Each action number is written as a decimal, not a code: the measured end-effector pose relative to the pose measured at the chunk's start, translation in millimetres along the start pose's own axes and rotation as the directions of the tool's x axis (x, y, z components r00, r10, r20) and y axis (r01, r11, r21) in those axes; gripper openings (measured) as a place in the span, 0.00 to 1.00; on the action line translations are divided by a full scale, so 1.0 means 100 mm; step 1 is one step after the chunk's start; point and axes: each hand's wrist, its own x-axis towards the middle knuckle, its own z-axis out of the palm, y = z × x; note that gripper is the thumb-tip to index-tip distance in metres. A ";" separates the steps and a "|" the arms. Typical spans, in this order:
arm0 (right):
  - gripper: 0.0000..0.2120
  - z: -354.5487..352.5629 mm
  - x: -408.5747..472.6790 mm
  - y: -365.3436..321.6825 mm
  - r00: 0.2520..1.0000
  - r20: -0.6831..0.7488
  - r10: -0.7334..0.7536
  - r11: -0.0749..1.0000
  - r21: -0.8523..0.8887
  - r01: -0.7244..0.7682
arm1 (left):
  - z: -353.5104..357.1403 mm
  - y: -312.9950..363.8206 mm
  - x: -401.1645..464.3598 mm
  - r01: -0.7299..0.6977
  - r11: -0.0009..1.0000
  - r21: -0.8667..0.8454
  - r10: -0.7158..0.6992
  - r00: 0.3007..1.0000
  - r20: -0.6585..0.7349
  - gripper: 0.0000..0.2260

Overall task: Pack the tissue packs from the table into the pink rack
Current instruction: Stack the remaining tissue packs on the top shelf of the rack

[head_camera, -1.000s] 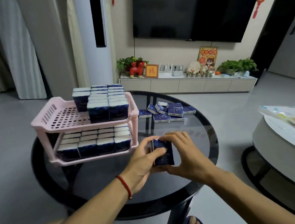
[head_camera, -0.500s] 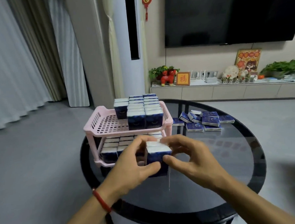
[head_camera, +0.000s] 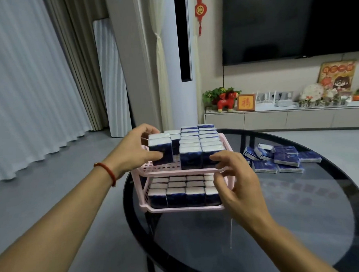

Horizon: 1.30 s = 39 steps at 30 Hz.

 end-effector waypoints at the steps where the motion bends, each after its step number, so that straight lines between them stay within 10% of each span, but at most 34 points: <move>1: 0.19 0.01 -0.01 0.03 1.000 -0.001 -0.003 1.000 -0.008 0.003 | 0.05 -0.04 0.08 0.012 1.000 0.019 -0.012 1.000 0.009 0.22; 22: 0.23 -0.02 -0.07 0.22 1.000 0.019 0.019 0.995 -0.098 -0.017 | 0.45 -0.28 0.51 -0.067 0.933 0.355 0.036 0.995 0.093 0.44; 39: 0.24 -0.03 -0.06 0.28 0.999 0.014 0.041 0.992 -0.123 -0.039 | 0.36 -0.19 0.52 0.149 0.983 0.103 -0.170 0.958 0.232 0.52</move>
